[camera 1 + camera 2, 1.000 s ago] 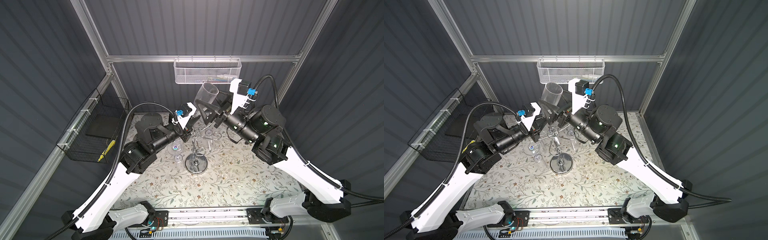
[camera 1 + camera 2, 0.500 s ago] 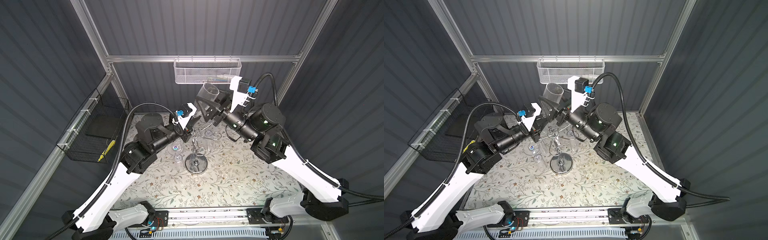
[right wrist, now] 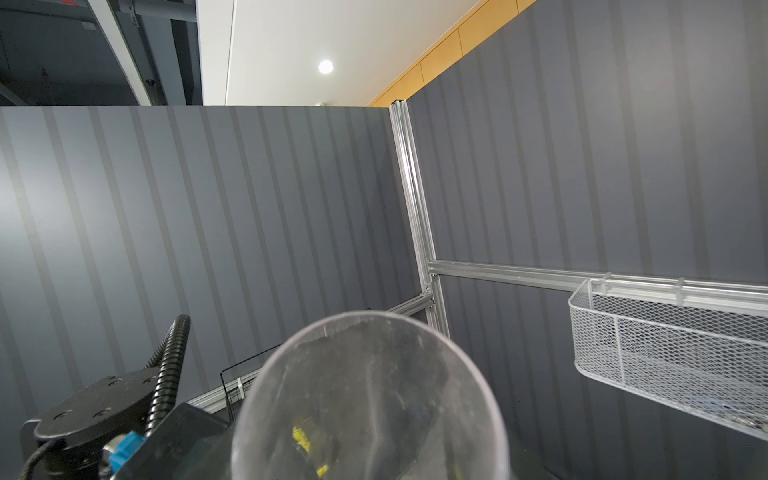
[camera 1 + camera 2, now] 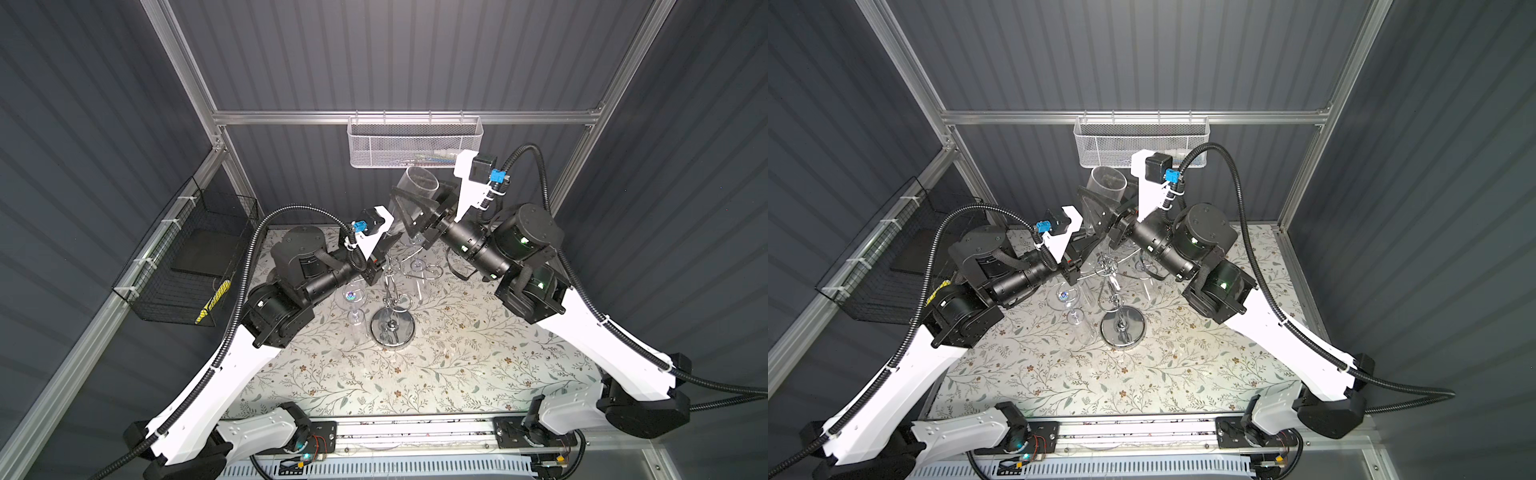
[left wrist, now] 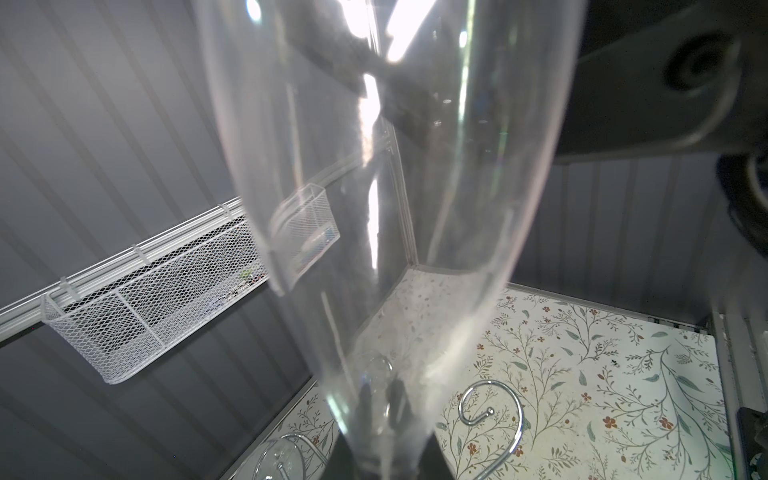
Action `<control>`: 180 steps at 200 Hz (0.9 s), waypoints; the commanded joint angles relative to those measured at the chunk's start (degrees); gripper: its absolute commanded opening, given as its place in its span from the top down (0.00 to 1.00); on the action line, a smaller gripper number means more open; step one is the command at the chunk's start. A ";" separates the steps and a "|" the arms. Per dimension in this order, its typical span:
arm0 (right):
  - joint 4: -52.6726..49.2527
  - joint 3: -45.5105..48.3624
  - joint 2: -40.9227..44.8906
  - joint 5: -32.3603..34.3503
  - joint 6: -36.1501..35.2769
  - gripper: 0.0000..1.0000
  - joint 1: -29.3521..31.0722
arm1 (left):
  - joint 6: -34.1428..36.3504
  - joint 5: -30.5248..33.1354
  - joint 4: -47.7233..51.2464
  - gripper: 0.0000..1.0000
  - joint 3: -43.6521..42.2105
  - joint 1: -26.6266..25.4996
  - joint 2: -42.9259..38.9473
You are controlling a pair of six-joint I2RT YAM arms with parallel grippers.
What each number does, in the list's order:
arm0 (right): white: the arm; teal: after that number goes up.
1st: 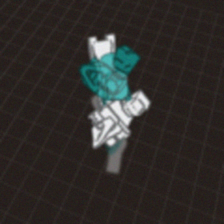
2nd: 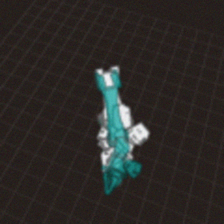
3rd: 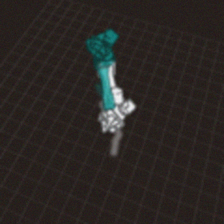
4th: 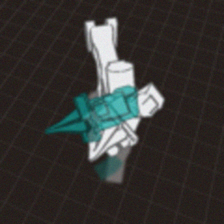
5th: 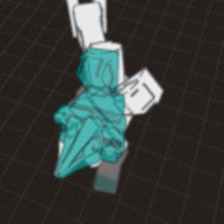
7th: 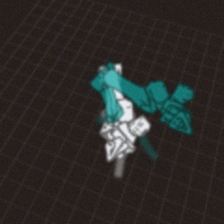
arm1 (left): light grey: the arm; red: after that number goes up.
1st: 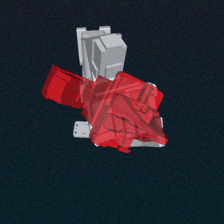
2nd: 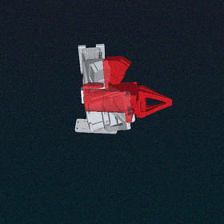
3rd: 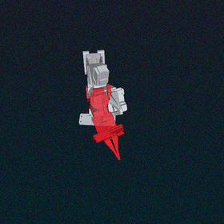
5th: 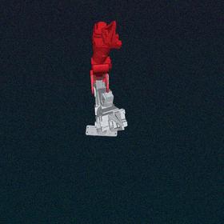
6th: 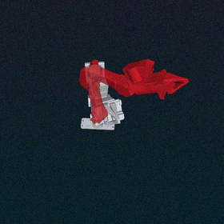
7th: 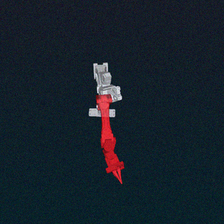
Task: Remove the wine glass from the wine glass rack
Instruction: 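Close the right gripper on the flute bowl near its rim while the left gripper opens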
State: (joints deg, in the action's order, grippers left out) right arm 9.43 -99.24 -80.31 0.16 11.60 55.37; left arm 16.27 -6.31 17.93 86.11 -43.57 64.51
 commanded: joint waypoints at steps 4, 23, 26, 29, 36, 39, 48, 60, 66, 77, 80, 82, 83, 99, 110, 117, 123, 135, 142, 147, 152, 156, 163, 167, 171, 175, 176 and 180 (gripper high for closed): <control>2.91 -0.01 0.40 -0.43 0.18 0.48 -0.35 | -0.63 -0.99 -1.34 1.00 0.12 -0.11 -0.29; 3.22 0.35 0.51 -0.78 -0.07 0.50 -0.41 | -0.74 -0.99 -1.40 1.00 0.12 -0.11 -0.32; 3.29 0.41 0.45 -0.82 -0.16 0.50 -0.44 | -0.72 -0.99 -1.40 1.00 0.12 -0.11 -0.29; 3.35 0.45 0.53 -0.86 -0.23 0.51 -0.44 | -0.71 -0.99 -1.38 1.00 0.09 -0.11 -0.39; 3.48 0.54 0.57 -1.03 -0.36 0.51 -0.44 | -0.71 -0.99 -1.39 1.00 0.05 -0.11 -0.38; 3.56 0.59 0.59 -1.04 -0.43 0.51 -0.44 | -0.70 -0.99 -1.42 1.00 0.03 -0.11 -0.37; 3.55 0.71 0.71 -0.96 -0.46 0.51 -0.43 | -0.81 -0.90 -1.55 1.00 0.03 -0.11 -0.47; 3.58 0.80 0.86 -1.04 -0.73 0.51 -0.53 | -0.97 -0.90 -1.68 1.00 -0.06 -0.11 -0.60; 3.66 0.95 0.93 -1.04 -0.85 0.52 -0.62 | -1.13 -0.88 -1.76 1.00 -0.14 -0.11 -0.69; 3.58 1.01 1.12 -1.03 -0.96 0.52 -0.78 | -1.33 -0.81 -2.36 0.89 -0.60 -0.11 -1.12; 3.53 1.12 1.19 -1.04 -1.04 0.52 -0.79 | -1.47 -0.70 -2.45 0.85 -0.71 -0.11 -1.29; 3.57 1.12 1.27 -1.04 -1.07 0.52 -0.86 | -1.52 -0.68 -2.62 0.82 -0.86 -0.11 -1.36; 3.57 1.14 1.29 -1.04 -1.10 0.52 -0.87 | -1.51 -0.66 -2.72 0.80 -0.90 -0.11 -1.42; 3.58 1.48 1.80 -0.98 -1.76 0.52 -1.14 | -1.59 -0.32 -3.58 0.58 -1.86 -0.11 -2.35; 3.58 1.76 2.24 -1.00 -2.23 0.52 -1.44 | -1.59 -0.04 -3.63 0.51 -2.14 -0.11 -2.87; 3.57 1.89 2.51 -0.87 -2.48 0.52 -1.65 | -1.67 0.18 -3.33 0.46 -2.16 -0.11 -3.23; 3.50 1.99 2.84 -0.91 -2.61 0.52 -1.89 | -1.69 0.32 -3.10 0.40 -2.15 -0.11 -3.50; 3.24 1.99 3.30 -1.04 -3.00 0.52 -2.52 | -1.92 0.79 -2.63 0.32 -2.14 -0.11 -4.36; 2.85 2.03 3.57 -1.08 -3.35 0.52 -3.02 | -1.99 1.01 -2.38 0.29 -2.17 -0.11 -4.92; 2.64 2.03 3.88 -1.13 -3.58 0.53 -3.35 | -2.09 1.24 -2.20 0.28 -2.17 -0.11 -5.38; 2.46 2.03 4.09 -1.13 -3.89 0.52 -3.74 | -2.20 1.50 -2.04 0.26 -2.21 -0.11 -5.94; 2.27 2.03 4.34 -1.26 -4.09 0.52 -4.13 | -2.35 1.71 -1.95 0.24 -2.33 -0.11 -6.38; 1.97 1.87 4.67 -1.38 -4.45 0.52 -4.88 | -2.58 2.15 -1.79 0.21 -2.41 -0.11 -7.11; 1.76 1.79 4.86 -1.47 -4.55 0.52 -5.35 | -2.76 2.38 -1.72 0.20 -2.45 -0.11 -7.54; 1.53 1.70 5.05 -1.64 -4.61 0.52 -5.87 | -2.85 2.60 -1.53 0.19 -2.51 -0.11 -8.01; 1.27 1.56 5.27 -1.82 -4.73 0.53 -6.44 | -2.99 2.76 -1.31 0.19 -2.52 -0.11 -8.44; 1.24 1.58 5.26 -1.83 -4.82 0.53 -6.56 | -3.08 2.82 -1.32 0.18 -2.56 -0.11 -8.57; 1.06 1.51 5.50 -1.87 -5.17 0.53 -6.94 | -3.21 2.96 -1.12 0.18 -2.55 -0.11 -9.01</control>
State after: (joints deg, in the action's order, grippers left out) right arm 9.37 -97.08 -77.10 -1.10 8.47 50.68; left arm 14.33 -5.06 16.73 84.14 -43.57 58.48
